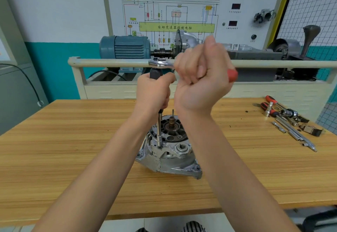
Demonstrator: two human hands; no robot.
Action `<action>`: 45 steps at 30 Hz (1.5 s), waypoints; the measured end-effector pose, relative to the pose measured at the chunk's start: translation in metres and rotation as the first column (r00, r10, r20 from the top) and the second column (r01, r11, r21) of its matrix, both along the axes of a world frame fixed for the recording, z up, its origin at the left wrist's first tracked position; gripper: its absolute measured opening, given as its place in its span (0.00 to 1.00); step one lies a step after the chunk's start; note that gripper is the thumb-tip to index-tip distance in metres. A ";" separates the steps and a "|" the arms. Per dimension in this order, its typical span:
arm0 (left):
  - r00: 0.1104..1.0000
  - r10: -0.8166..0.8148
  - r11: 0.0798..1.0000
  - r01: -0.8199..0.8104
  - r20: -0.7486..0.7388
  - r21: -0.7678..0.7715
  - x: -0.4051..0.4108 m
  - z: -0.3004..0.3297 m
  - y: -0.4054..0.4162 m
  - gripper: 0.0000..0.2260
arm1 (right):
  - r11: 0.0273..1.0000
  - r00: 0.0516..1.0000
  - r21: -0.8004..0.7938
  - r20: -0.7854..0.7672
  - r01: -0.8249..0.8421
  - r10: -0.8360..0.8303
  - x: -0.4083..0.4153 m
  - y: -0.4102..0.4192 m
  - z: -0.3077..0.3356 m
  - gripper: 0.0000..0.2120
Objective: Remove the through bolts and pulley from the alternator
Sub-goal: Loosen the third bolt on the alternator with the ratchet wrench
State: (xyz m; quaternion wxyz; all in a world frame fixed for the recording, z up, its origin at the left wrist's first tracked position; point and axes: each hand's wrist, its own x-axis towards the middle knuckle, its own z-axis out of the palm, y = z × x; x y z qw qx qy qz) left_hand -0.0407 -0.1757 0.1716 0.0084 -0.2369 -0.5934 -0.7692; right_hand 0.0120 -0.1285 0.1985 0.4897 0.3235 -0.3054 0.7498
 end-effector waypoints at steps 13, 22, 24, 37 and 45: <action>0.929 -0.368 0.930 0.367 -0.028 -0.038 -0.009 -0.002 -0.019 0.16 | 0.870 0.856 -0.144 0.161 -0.471 0.490 -0.009 0.043 0.010 0.29; 0.907 -0.421 0.903 0.420 0.002 -0.092 -0.011 0.000 -0.013 0.23 | 0.602 0.629 -0.429 0.094 -0.673 0.771 -0.035 0.060 0.003 0.23; 0.927 -0.375 0.924 0.373 -0.011 -0.084 -0.009 -0.001 -0.011 0.23 | 0.623 0.660 -0.426 0.078 -0.656 0.747 -0.030 0.058 0.005 0.23; 0.998 -0.046 0.999 0.046 -0.040 -0.004 0.001 -0.003 0.001 0.21 | 1.000 0.999 0.001 -0.038 0.013 -0.013 0.007 0.004 -0.002 0.14; 0.906 -0.414 0.910 0.412 -0.089 -0.043 -0.011 -0.003 -0.018 0.16 | 0.889 0.877 -0.121 0.151 -0.441 0.455 -0.005 0.038 0.010 0.25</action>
